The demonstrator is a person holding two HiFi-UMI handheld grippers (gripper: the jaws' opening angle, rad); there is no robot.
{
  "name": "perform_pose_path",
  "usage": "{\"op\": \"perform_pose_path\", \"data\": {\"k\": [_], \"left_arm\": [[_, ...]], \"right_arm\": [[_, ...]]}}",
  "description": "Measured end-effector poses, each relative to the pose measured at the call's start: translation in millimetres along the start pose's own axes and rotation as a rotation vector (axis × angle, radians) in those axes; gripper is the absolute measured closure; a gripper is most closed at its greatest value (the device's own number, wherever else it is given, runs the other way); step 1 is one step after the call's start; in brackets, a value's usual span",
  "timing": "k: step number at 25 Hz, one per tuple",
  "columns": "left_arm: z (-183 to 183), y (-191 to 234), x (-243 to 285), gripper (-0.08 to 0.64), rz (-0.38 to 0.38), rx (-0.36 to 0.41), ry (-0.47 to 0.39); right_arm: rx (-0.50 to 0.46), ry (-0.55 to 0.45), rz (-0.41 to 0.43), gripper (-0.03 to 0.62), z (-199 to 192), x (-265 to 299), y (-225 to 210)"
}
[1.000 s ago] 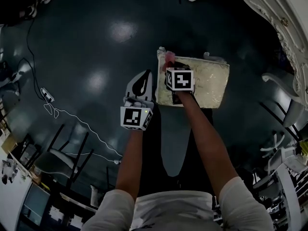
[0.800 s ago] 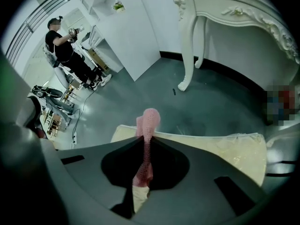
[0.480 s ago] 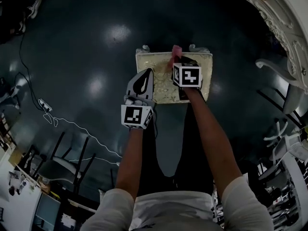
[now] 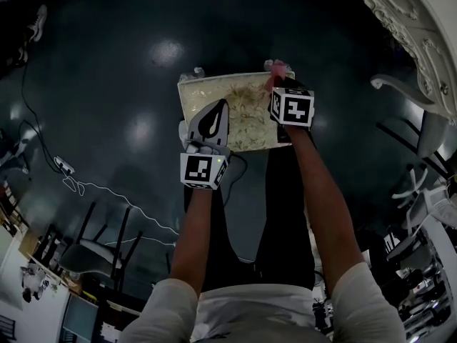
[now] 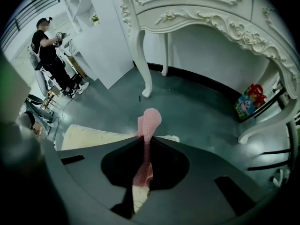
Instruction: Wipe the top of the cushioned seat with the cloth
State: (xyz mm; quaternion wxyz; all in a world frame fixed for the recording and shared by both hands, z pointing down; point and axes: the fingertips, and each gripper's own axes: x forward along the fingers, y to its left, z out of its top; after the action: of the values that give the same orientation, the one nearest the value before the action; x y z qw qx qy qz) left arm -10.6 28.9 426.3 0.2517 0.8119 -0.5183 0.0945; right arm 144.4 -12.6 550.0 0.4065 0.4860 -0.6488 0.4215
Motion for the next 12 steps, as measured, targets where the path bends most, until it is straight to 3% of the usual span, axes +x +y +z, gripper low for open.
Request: {"op": "perform_pose_path", "data": {"k": [5,12], "left_arm": [[-6,-14,10,0.549,-0.008,-0.006,0.004],[-15,-26,16,0.549,-0.017,-0.012,0.011]], "right_arm": [[0.048,0.003,-0.063,0.574,-8,-3,-46],[0.115,0.029,-0.076,0.574,-24,9,-75]]}}
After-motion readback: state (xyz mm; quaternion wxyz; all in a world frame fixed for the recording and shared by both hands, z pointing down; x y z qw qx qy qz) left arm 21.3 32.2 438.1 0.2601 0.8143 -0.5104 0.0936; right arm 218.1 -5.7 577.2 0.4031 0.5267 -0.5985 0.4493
